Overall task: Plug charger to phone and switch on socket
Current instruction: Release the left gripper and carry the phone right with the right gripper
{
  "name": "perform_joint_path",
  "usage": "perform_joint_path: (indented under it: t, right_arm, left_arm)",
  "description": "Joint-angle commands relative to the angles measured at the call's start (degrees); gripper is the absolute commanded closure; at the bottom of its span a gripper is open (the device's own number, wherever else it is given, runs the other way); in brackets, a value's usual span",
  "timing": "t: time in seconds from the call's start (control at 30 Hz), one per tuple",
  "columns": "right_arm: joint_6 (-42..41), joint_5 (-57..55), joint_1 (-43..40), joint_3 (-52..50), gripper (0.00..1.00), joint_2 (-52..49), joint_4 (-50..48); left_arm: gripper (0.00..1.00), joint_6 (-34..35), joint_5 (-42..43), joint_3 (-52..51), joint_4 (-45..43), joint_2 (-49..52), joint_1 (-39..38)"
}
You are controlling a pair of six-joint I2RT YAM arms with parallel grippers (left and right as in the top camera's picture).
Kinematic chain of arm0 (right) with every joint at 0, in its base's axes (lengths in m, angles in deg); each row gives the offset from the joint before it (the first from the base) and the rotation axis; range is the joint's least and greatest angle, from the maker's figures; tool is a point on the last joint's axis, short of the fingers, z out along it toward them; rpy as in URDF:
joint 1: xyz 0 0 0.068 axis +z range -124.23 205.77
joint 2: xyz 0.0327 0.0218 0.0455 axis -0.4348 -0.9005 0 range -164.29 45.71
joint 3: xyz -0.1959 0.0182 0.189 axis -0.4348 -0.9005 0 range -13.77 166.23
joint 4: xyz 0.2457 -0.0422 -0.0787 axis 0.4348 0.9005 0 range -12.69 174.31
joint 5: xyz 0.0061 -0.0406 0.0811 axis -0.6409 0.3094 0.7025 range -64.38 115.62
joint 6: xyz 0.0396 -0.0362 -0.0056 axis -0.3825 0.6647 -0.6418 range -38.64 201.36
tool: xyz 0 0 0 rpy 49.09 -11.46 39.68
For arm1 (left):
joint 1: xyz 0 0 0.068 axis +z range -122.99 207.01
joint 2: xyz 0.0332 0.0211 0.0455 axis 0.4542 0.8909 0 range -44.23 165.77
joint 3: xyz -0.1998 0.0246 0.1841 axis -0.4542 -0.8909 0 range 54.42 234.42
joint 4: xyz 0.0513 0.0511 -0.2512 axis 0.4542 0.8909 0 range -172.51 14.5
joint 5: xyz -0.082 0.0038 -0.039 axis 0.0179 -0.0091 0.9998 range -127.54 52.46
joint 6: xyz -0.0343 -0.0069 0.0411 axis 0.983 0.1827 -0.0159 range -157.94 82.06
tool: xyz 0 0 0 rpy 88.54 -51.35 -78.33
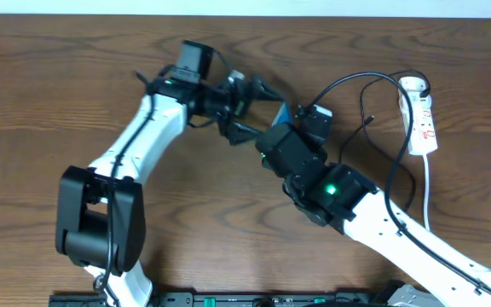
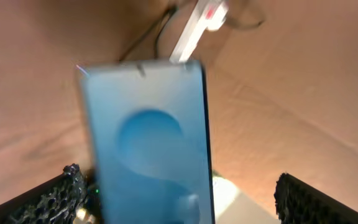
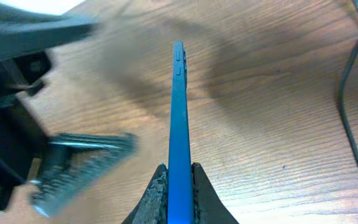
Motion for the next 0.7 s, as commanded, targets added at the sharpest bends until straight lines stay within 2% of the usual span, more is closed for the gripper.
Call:
perform_joint_path:
  t: [0.0,0.2,0.37,0.4,0.43,0.5,0.67]
  right_arm:
    - [0.6,1.1,-3.7,0.8,0.99,6.7,0.1]
    - [4.4,15.4,-12.8,0.8,0.99,12.5,0.6]
    - [6.2,25.0,-20.0,-0.6,0.99,12.9,0.2]
    - [6.2,27.1,-21.2,-1.6,0.99,12.9,-0.8]
    - [6.2,30.4,-23.0,-3.9,0.99,12.9,-3.6]
    - [6.2,34.6,-24.6,-7.9,0.99,12.9,-9.2]
    - [6.1,43.9,-26.5,-19.1,0.99,12.9,-25.4]
  left_arm:
    - [0.02,-5.2,0.9,0.4,-0.2,-4.2,7.7]
    - [0.02,-16.4,0.8,0.4,5.9,-13.1,17.6]
    - [0.02,-29.3,-1.8,0.4,18.1,-23.7,23.3]
    - [0.02,-31.6,-4.3,0.4,21.7,-26.3,24.0]
    - [0.02,-35.5,-10.6,0.4,28.2,-30.9,24.8]
    - [0.02,-38.1,-19.2,0.4,35.1,-35.9,24.9]
    - [0.02,-38.7,-38.7,0.2,48.0,-46.8,24.9]
